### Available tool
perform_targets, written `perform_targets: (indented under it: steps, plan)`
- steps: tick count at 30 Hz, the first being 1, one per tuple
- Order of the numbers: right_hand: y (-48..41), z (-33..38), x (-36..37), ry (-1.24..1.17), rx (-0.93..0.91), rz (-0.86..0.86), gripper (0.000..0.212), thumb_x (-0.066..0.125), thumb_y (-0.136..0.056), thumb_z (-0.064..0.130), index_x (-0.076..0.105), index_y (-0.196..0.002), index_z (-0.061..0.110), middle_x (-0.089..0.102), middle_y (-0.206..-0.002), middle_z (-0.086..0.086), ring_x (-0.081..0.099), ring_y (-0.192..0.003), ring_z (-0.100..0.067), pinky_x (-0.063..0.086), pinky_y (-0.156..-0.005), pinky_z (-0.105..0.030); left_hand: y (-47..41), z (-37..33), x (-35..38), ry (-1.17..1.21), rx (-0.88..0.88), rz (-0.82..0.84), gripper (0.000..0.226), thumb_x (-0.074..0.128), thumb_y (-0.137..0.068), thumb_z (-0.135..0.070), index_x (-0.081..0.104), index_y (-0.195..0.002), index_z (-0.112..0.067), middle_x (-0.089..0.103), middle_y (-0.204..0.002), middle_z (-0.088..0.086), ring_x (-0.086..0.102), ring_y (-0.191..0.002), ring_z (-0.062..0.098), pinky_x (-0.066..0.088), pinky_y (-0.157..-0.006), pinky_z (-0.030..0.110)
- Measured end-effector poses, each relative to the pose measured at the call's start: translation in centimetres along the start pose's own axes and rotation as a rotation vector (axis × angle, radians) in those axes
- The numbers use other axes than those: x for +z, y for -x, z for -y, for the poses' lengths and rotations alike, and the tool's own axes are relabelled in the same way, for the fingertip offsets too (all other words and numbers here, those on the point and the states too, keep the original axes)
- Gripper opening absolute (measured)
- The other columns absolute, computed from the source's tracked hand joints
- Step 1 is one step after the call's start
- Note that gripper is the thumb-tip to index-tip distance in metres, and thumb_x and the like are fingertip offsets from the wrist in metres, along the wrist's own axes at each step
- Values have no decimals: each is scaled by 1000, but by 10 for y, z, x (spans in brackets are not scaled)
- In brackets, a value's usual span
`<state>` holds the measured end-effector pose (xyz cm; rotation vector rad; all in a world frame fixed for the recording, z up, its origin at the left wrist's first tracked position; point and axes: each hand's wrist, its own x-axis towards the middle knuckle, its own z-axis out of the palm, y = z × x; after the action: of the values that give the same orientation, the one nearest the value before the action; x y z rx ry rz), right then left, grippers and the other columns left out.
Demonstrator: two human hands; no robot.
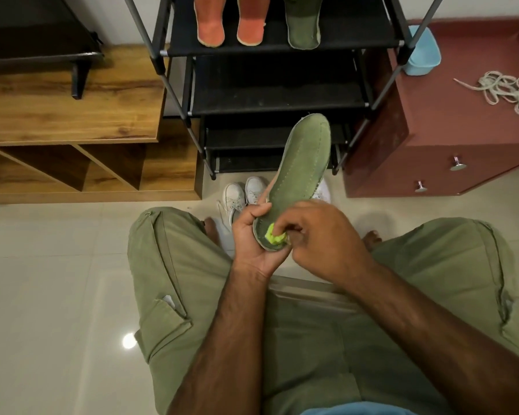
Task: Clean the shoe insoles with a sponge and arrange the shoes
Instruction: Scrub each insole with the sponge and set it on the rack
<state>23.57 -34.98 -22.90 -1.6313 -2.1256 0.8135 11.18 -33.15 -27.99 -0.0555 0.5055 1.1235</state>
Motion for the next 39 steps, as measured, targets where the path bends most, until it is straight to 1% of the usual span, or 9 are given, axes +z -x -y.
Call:
perform_targets:
  steps: [4, 6, 11, 16, 20, 27, 30, 35, 39]
  plan:
    - [-16, -19, -5, -61, 258, -278, 29, 71, -82, 7, 76, -94, 33, 69, -92, 12, 61, -89, -8, 43, -74, -7, -2, 5, 14, -35, 35, -67, 51, 36, -88, -4, 55, -135, -2, 68, -114, 20, 66, -103, 31, 57, -91, 37]
    - [-21, -25, -9, -136, 310, -346, 24, 75, -84, 11, 77, -93, 33, 70, -98, 10, 63, -87, -3, 40, -70, -2, -4, 4, 21, -39, 71, -67, 53, 35, -91, -1, 52, -141, -4, 67, -117, 21, 67, -102, 31, 60, -84, 35]
    - [-24, -34, -25, -425, 206, -332, 23, 80, -84, 6, 81, -91, 28, 74, -97, 5, 72, -86, -3, 60, -82, -24, -10, 10, 41, -67, 74, -33, 51, 36, -91, 2, 58, -136, -4, 65, -125, 27, 68, -107, 36, 62, -86, 39]
    - [-37, -56, -57, -375, 146, -458, 25, 79, -83, 0, 83, -93, 23, 73, -91, 16, 72, -86, -1, 59, -79, -20, -32, 9, 66, -684, 161, -60, 44, 43, -99, 7, 58, -135, -12, 70, -125, 20, 65, -121, 37, 49, -108, 55]
    - [-75, -81, -98, -285, 85, -585, 25, 80, -82, 0, 83, -92, 22, 71, -89, 21, 71, -84, 1, 58, -78, -19, -72, 1, 110, -1020, 191, 12, 43, 55, -101, 1, 61, -134, -25, 75, -111, 12, 72, -106, 29, 60, -88, 45]
    - [-189, -132, -179, -219, 130, -636, 20, 74, -86, 8, 82, -94, 23, 76, -92, 12, 71, -83, -1, 59, -82, -24, -187, -22, 192, -1237, 227, 69, 42, 54, -98, 9, 61, -133, -13, 76, -101, 12, 74, -86, 21, 55, -58, 26]
    - [-249, -153, -202, -144, 201, -614, 18, 73, -89, 8, 82, -96, 22, 77, -93, 9, 68, -79, -1, 53, -76, -13, -247, -29, 214, -1317, 238, 9, 38, 53, -97, 9, 62, -130, -8, 77, -98, 7, 73, -83, 16, 55, -56, 24]
    - [-322, -191, -205, -69, 279, -525, 17, 70, -91, 7, 79, -95, 22, 76, -99, 5, 69, -92, -12, 61, -88, -35, -325, -39, 225, -1454, 229, -185, 40, 57, -96, 5, 58, -134, -6, 72, -111, 9, 74, -85, 20, 62, -62, 29]
    - [-345, -208, -197, -45, 290, -512, 16, 72, -90, 8, 76, -90, 24, 74, -98, 5, 68, -94, -13, 61, -90, -37, -347, -38, 220, -1612, 240, -250, 52, 58, -95, 6, 52, -145, -8, 65, -125, 9, 73, -77, 19, 65, -76, 40]
